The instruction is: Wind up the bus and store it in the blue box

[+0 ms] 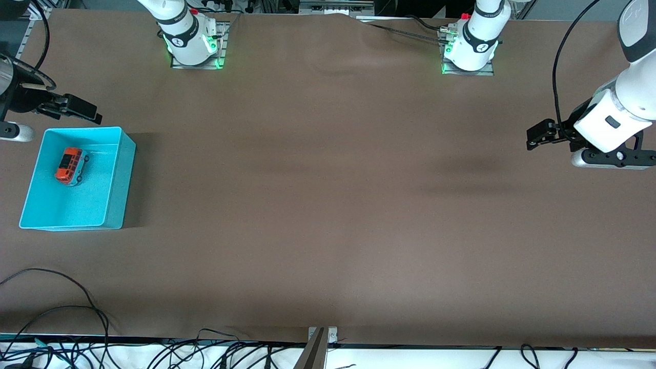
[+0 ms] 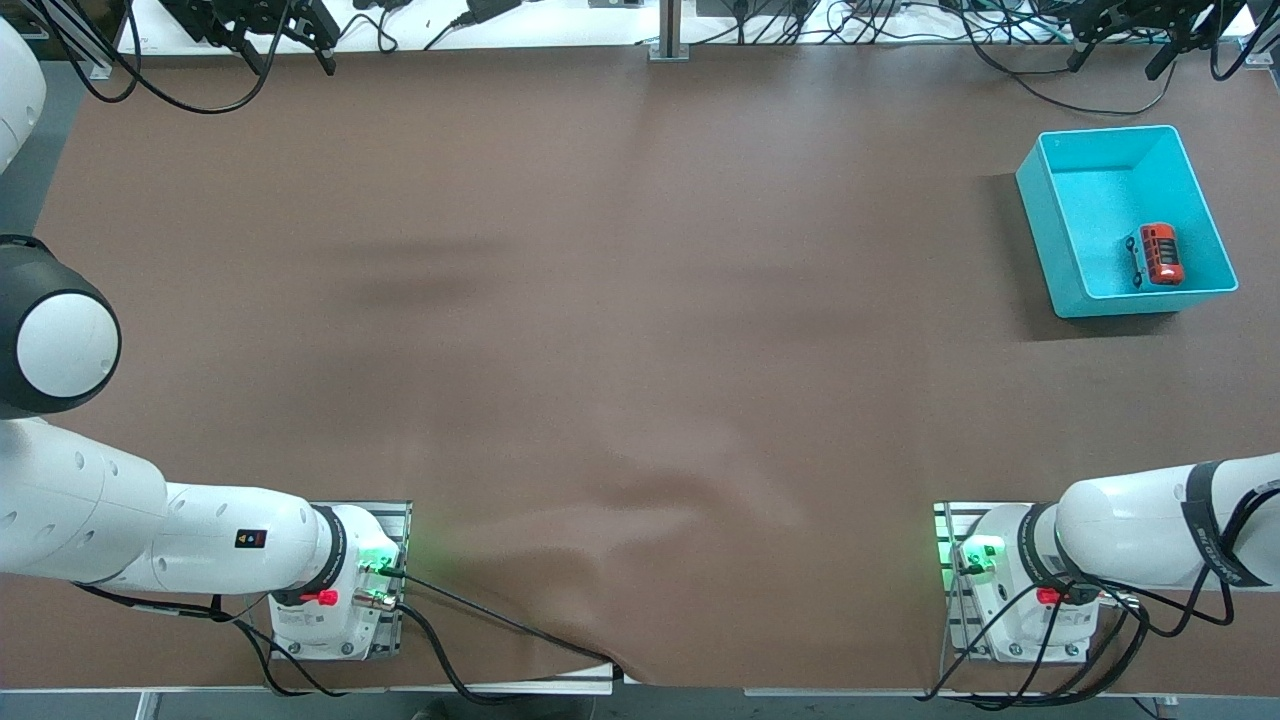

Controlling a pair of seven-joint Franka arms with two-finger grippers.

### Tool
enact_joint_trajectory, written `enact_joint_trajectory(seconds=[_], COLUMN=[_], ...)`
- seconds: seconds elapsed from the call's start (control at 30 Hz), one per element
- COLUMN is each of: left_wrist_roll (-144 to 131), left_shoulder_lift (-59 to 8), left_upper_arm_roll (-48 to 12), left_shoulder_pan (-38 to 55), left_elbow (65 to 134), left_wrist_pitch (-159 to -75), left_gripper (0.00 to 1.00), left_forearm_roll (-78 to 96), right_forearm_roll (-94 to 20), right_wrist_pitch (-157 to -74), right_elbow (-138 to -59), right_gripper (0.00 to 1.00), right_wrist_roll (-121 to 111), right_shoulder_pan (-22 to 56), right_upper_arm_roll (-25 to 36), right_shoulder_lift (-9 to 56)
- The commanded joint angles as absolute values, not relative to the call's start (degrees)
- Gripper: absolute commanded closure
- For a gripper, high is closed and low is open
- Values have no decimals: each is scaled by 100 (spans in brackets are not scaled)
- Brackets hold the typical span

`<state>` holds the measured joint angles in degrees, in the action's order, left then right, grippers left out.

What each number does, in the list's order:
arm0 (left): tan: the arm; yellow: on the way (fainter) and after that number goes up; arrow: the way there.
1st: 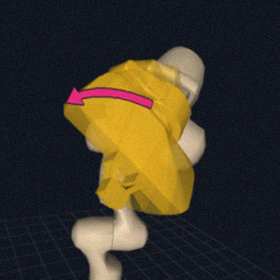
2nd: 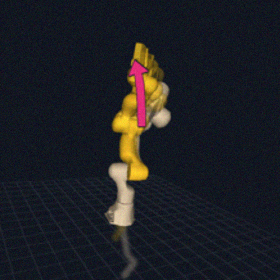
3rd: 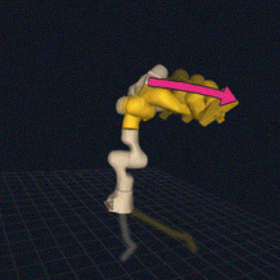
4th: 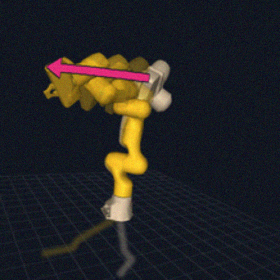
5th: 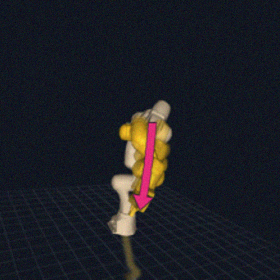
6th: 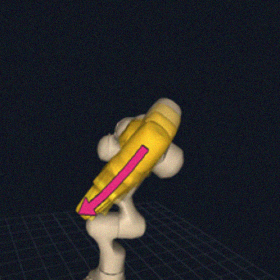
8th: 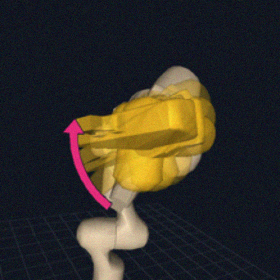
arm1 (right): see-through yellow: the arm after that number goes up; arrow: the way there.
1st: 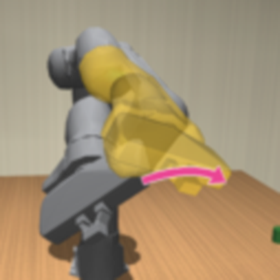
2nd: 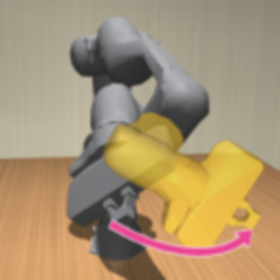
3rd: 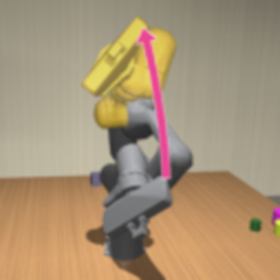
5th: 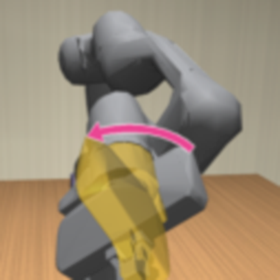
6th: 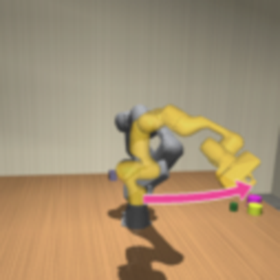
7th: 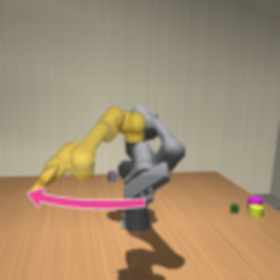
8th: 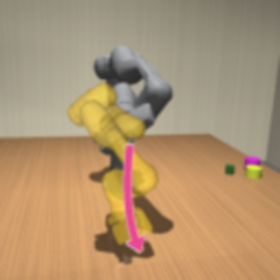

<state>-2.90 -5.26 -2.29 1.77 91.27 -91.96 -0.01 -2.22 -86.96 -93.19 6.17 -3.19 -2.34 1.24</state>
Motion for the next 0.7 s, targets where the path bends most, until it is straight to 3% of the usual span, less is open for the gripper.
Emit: enact_joint_trajectory(seconds=[0.0, 0.67], left_wrist_roll=[-290, -290], left_shoulder_lift=[-519, -527], left_upper_arm_roll=[-220, -220], left_shoulder_pan=[176, 176], left_elbow=[9105, 9097], left_wrist_pitch=[-9149, -9149], left_gripper=[0, 0], left_forearm_roll=[141, 141], right_forearm_roll=[-132, -132], right_wrist_pitch=[-8851, -8851], right_elbow=[-9527, -9571], right_gripper=[0, 0], right_wrist_roll=[133, -35], right_shoulder_pan=[-325, -334], right_upper_arm_roll=[-237, -220], right_shoulder_lift=[35, 18])
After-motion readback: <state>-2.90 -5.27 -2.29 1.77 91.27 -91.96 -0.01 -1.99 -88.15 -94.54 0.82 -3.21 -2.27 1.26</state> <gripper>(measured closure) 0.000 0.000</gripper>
